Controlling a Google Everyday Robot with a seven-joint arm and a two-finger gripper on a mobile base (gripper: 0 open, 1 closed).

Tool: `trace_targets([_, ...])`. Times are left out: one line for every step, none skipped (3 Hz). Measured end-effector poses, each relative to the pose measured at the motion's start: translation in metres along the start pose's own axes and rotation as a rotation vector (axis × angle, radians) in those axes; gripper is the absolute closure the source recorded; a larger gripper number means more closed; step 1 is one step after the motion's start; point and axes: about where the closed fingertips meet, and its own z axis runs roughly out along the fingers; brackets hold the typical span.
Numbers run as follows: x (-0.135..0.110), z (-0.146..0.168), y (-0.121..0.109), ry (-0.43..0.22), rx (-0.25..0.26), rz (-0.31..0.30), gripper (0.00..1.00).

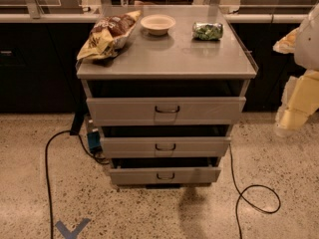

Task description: Open top drawer

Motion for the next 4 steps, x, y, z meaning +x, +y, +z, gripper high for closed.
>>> trace_targets([0.0,0.0,0.0,0.0,0.0,0.0,0.0])
trace_targets([-0.004,0.014,0.006,-0.038,-0.01,0.011,0.0])
trace_targets([-0.009,0.057,0.017,-0.066,-0.04,-0.01,0.0])
trace_targets([-0.015,0.119,0.032,-0.089,-0.109,-0.017,0.0])
